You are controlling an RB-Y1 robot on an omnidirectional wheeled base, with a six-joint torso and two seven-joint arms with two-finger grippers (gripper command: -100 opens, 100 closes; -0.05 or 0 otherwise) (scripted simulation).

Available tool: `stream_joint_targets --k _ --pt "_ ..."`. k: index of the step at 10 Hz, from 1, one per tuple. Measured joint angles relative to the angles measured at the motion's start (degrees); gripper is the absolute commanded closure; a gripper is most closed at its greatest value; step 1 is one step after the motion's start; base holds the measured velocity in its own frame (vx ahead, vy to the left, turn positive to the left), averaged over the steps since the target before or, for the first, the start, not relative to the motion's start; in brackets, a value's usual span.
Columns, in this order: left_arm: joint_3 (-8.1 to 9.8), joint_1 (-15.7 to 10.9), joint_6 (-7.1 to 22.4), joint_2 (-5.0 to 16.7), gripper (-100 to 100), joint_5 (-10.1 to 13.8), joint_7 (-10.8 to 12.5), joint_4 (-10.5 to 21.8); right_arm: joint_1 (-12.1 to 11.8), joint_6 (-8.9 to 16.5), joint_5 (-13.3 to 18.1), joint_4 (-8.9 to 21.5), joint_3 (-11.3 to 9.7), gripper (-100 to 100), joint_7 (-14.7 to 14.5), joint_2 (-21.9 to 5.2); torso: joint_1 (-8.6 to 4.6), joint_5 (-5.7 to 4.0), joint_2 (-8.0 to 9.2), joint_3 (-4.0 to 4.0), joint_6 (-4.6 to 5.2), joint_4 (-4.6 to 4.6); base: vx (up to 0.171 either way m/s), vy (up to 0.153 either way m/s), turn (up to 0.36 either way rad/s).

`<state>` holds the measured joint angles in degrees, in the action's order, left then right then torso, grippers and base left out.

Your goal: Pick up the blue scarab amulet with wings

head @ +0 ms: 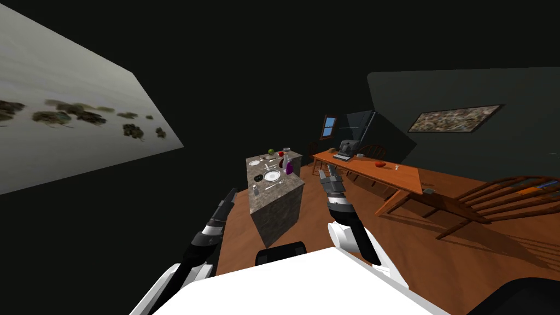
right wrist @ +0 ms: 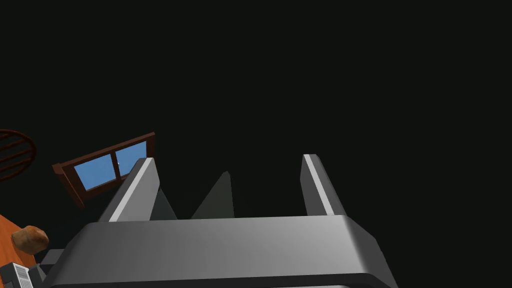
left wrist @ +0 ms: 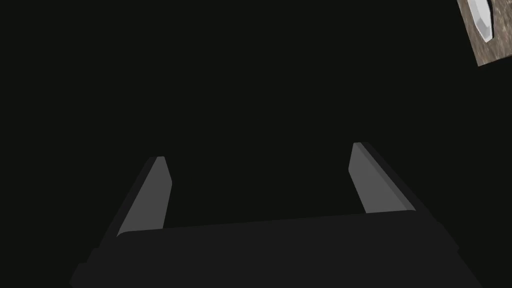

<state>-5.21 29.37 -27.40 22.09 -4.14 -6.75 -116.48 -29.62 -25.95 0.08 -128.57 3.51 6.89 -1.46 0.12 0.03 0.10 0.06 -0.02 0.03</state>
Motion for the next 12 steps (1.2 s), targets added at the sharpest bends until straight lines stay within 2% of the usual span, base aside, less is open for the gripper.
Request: stream_joint_targets --k 1,4,10,12 --pt "-0.49 -0.04 -0.39 1.68 -100 -0.21 0.3 1.59 0.01 0.0 0.0 0.0 0.0 0 0.0 0.0 0.01 0.0 0.0 0.0 0.03 0.0 -0.027 0.023 -0.098" --pt "-1.8 0.25 -0.23 6.85 -100 -0.8 0.97 3.45 0.0 0.0 0.0 0.0 0.0 0 0.0 0.0 -0.01 0.0 -0.02 -0.01 0.0 0.0 -0.029 0.02 -0.157" --pt "-5.03 1.07 -2.98 17.24 -100 -2.36 2.08 10.86 0.0 0.0 0.0 0.0 0.0 0 0.0 0.0 -0.01 0.0 -0.07 -0.04 0.0 -0.01 -0.02 0.017 -0.12" --pt "-5.97 1.29 -2.78 19.77 -100 -2.86 2.27 11.76 0.0 0.0 0.0 0.0 0.0 0 0.0 0.0 -0.05 -0.01 -0.1 -0.06 0.02 -0.02 -0.012 0.009 -0.163"
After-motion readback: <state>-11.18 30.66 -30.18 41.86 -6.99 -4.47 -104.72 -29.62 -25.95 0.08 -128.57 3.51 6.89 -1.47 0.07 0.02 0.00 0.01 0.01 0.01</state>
